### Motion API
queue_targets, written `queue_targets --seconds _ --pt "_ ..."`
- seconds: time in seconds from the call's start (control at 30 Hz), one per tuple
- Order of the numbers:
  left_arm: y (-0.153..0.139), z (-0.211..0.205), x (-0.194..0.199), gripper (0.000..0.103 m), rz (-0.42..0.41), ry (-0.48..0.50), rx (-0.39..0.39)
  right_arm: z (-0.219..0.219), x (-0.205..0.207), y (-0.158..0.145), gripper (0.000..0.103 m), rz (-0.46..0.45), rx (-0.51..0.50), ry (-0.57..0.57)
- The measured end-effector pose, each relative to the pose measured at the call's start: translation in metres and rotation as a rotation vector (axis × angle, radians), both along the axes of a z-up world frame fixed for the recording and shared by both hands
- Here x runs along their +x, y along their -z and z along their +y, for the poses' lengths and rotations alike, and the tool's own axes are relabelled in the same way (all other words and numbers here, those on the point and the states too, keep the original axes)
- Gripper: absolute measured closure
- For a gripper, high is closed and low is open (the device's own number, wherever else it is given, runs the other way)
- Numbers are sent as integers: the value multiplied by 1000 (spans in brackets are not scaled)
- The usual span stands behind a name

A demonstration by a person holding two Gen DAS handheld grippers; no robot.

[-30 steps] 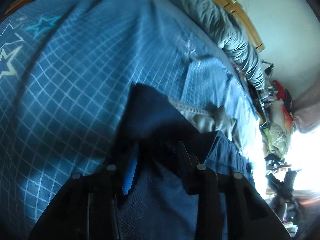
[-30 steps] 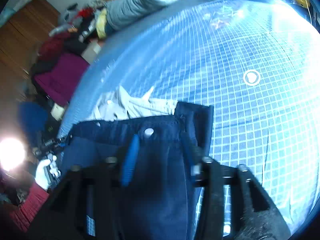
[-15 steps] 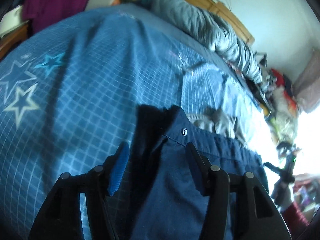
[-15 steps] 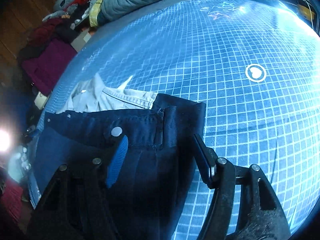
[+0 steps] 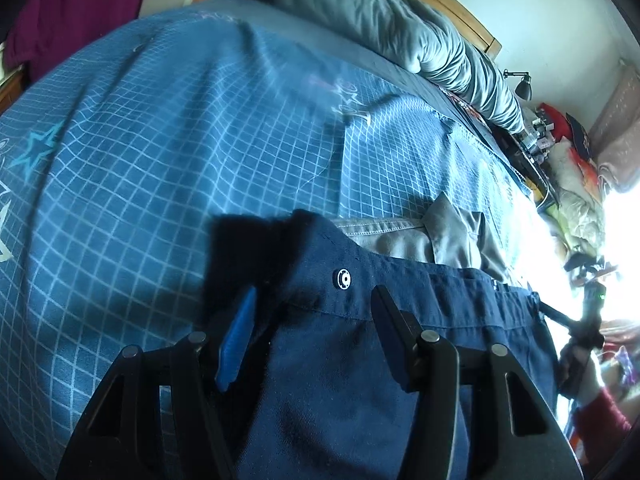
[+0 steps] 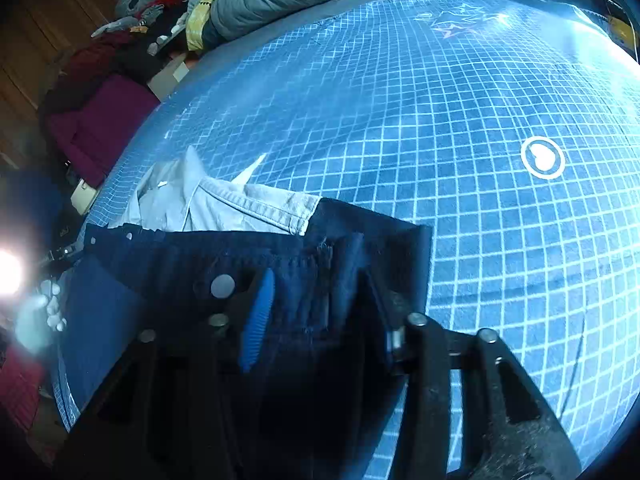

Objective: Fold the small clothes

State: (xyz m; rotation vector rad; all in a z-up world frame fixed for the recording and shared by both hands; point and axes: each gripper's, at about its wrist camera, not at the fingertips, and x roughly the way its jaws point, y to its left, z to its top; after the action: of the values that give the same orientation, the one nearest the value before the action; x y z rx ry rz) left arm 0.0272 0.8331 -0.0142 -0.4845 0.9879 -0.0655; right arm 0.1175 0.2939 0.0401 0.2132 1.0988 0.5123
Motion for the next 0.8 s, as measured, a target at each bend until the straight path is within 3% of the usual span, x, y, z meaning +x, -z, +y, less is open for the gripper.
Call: queue_targets --seconds 0.07,0.13,0.3,0.4,0.5,0.6,0.7,0.73,0.8 --pt "2 -3 1 44 -3 4 2 4 0 1 51 -9 -12 -15" --pt "2 -2 1 44 0 2 -1 8 0 -3 95 -16 -41 -23" --pt "-7 -3 2 44 -9 9 14 -22 5 -28 99 -79 52 38" --pt "-13 -3 2 44 -29 -2 17 -19 12 -11 100 -32 17 26" --pt "-22 -7 0 44 -54 -10 68 -18 15 8 99 13 30 24" --pt "-29 -25 5 44 -87 69 55 -25 11 12 98 30 75 34" --pt "-15 -30 25 44 -37 94 51 -28 10 13 99 27 74 34" --pt "-5 -26 33 46 -3 72 60 -29 10 14 99 25 78 34" --pt "14 -7 44 63 47 -3 10 -31 9 16 99 21 88 36"
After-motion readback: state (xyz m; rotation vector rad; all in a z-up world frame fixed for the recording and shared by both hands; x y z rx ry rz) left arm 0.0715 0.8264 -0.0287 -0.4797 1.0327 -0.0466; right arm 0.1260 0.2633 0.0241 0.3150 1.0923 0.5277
